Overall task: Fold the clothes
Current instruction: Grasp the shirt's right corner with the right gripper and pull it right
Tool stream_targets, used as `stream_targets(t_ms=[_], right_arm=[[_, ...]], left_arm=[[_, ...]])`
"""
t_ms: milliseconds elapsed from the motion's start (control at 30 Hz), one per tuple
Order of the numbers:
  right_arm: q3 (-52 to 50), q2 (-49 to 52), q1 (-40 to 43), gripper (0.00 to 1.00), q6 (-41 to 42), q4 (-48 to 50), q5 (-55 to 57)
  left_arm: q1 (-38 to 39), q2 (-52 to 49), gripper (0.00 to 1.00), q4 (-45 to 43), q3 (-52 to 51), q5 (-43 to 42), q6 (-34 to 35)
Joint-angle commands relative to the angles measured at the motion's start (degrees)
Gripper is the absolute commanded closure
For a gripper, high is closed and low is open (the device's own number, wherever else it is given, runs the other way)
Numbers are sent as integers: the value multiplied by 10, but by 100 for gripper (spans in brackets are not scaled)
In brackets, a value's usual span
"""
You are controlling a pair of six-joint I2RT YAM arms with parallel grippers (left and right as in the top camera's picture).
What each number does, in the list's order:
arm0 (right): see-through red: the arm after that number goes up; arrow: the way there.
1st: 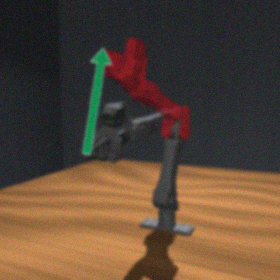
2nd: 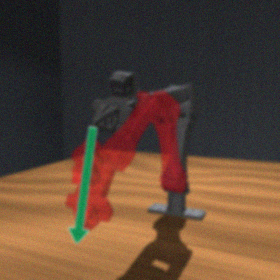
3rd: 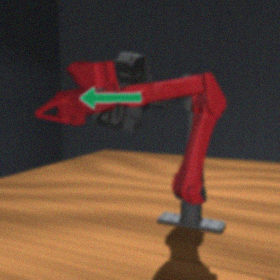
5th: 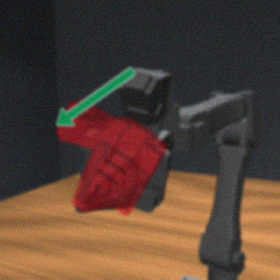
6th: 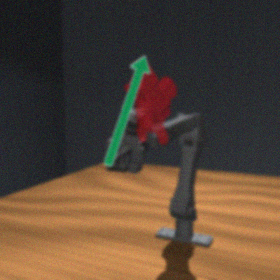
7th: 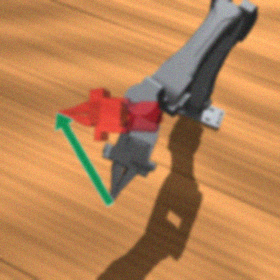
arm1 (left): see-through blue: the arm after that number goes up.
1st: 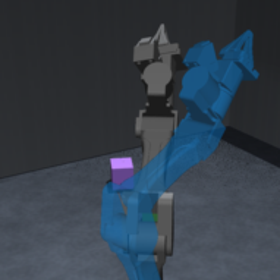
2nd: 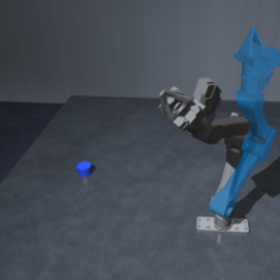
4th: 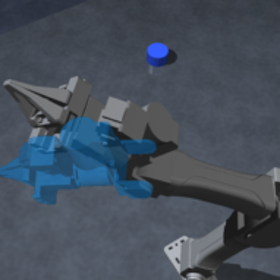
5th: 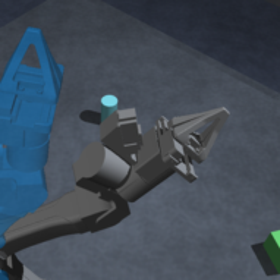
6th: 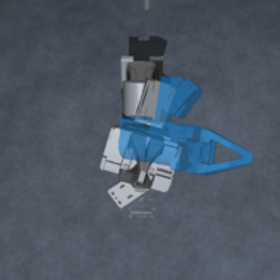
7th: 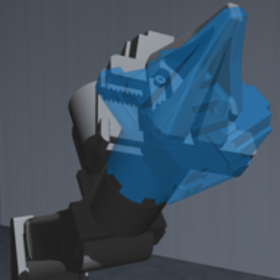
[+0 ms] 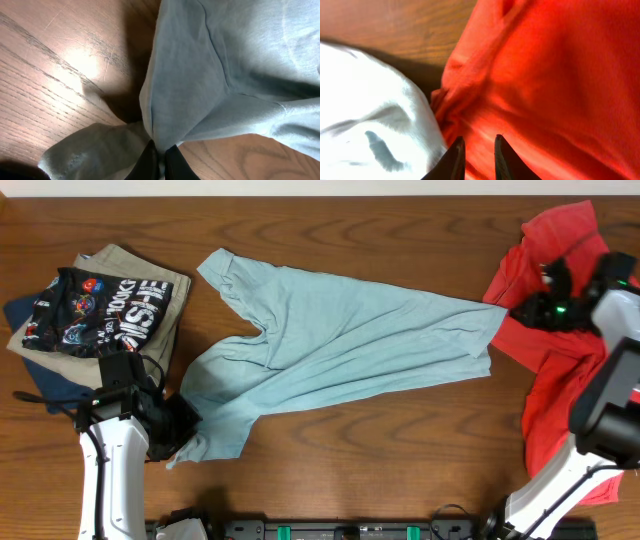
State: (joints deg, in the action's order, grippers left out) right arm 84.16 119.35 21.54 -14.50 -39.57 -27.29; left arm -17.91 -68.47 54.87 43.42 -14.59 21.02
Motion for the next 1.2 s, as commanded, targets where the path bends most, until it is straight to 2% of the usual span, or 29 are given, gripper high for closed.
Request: stream_targets(t_ms=[0, 200, 300, 367, 467, 567, 633, 700, 733, 800, 900, 1000, 1167], right_arm=[[-3, 25, -37, 83, -25, 6, 72], [-3, 63, -60, 83, -15, 36, 87], [-3, 80, -57, 88, 44, 76, 155], [-3, 83, -49, 89, 90, 107, 222], [6, 82, -26, 83, 166, 142, 329], [29, 82, 10, 80, 216, 144, 381], [48, 82, 38, 67, 238, 136, 389], [66, 82, 65, 62, 262, 119, 388], [76, 82, 78, 60, 273, 108, 377], [95, 82, 98, 50, 269, 93, 315], [129, 75, 117, 41, 211, 52, 131], [157, 59, 118, 38, 184, -11, 6], [162, 20, 84, 34, 128, -166, -5]], left_arm=[[-3, 2, 94, 2, 0, 7, 5], [-3, 2, 94, 2, 0, 7, 5], [-3, 2, 94, 1, 0, 7, 5], [-3, 2, 94, 1, 0, 7, 5], [-3, 2, 94, 1, 0, 7, 5], [-3, 2, 94, 1, 0, 7, 5], [-3, 2, 94, 1, 0, 7, 5], [-3, 2, 94, 1, 0, 7, 5], [-3, 2, 94, 1, 0, 7, 5], [-3, 2, 94, 1, 0, 7, 5], [-3, 2, 94, -1, 0, 7, 5], [-3, 2, 94, -2, 0, 7, 5], [-3, 2, 94, -3, 0, 7, 5]])
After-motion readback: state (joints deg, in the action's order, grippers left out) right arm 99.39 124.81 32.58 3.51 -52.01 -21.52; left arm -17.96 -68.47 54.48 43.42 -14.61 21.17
